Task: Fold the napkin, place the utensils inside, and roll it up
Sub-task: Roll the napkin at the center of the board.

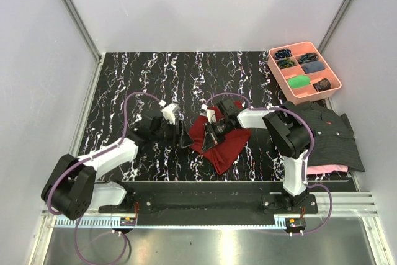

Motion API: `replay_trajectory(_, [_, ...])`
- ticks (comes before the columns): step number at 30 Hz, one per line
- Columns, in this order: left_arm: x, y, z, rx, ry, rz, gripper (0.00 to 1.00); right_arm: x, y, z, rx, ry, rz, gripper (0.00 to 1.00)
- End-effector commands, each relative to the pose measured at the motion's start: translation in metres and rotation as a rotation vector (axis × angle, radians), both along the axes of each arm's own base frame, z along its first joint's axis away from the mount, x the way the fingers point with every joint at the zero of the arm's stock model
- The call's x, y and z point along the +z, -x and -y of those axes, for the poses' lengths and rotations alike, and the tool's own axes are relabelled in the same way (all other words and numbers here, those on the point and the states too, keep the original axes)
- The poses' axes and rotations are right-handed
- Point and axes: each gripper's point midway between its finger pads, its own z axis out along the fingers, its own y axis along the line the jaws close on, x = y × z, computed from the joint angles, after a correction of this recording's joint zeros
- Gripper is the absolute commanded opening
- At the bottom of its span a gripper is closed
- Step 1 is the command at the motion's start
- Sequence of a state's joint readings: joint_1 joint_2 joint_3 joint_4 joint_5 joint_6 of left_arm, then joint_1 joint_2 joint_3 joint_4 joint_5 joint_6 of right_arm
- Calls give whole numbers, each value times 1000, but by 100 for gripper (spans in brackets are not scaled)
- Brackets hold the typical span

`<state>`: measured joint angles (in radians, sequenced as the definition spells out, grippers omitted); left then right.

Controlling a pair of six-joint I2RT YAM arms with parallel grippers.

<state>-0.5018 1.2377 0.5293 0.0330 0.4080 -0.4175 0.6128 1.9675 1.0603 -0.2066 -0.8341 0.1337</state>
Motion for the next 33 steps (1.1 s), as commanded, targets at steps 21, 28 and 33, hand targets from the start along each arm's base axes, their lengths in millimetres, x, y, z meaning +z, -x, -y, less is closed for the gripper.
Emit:
replay_trajectory(21, [4, 37, 48, -167, 210, -247, 71, -20, 2, 9, -8, 31, -64, 0])
replay_trajectory(28, [8, 12, 66, -135, 306, -202, 70, -21, 2, 10, -12, 38, -63, 0])
replay_trajectory(33, [3, -2, 69, -106, 303, -186, 70, -23, 4, 12, -10, 43, -67, 0])
